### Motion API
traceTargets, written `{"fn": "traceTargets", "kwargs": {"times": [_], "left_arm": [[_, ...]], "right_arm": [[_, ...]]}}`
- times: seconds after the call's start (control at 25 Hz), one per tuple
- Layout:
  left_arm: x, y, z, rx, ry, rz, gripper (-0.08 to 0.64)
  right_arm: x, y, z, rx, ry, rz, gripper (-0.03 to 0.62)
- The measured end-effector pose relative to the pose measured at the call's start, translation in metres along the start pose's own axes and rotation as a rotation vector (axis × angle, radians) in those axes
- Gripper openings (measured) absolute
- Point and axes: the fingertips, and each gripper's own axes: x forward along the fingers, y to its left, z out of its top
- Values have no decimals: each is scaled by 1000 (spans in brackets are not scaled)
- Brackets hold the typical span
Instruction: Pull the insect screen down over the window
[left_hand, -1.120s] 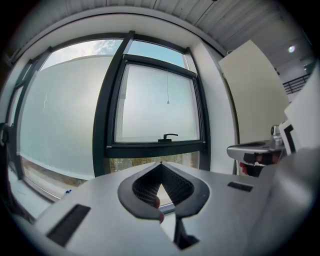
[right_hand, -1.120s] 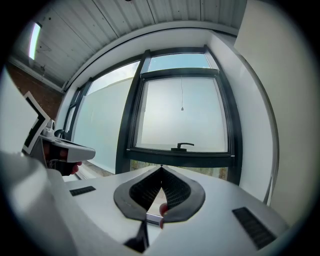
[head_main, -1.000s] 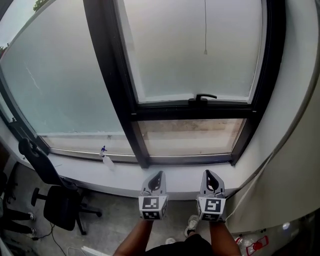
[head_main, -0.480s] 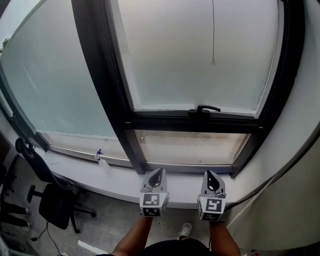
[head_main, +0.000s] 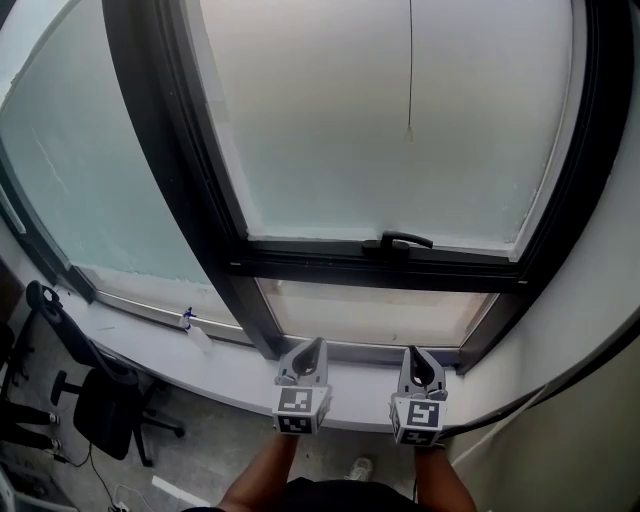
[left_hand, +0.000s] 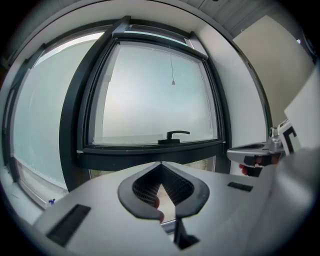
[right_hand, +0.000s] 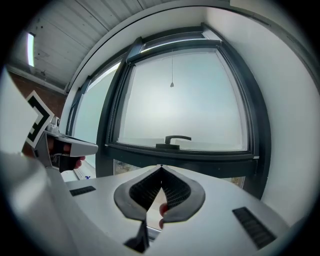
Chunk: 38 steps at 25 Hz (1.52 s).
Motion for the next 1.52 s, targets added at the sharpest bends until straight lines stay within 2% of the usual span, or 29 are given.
{"fn": "traceTargets", "kwargs": {"times": [0.12, 0.32, 0.48, 0.64, 0.8, 1.0, 1.16, 1.32, 1.52], "left_arm": [[13, 1, 2, -3, 7, 7, 0], [36, 5, 17, 18, -42, -9, 0], [57, 9, 26, -54, -37, -38, 0], [75, 33, 32, -38, -46, -22, 0], [90, 47, 67, -43, -141, -38, 0], [102, 56, 117, 13, -274, -52, 0], [117, 61, 145, 91, -314, -66, 2], [127, 64, 180, 85, -357, -93, 1], [132, 72, 229, 124, -433, -59, 2]], "right_arm": [[16, -6, 4, 7, -7, 8, 2], [47, -12, 11, 8, -33, 13, 3], [67, -14, 14, -4, 4, -3, 2], [84, -13, 14, 6, -4, -31, 2], [106, -22, 47, -31, -70, -61, 2], [125, -29, 95, -60, -170, -77, 2], [134, -38, 135, -101, -257, -96, 3], [140, -49, 175, -109, -321, -108, 3], [143, -50, 224, -156, -417, -116, 3]]}}
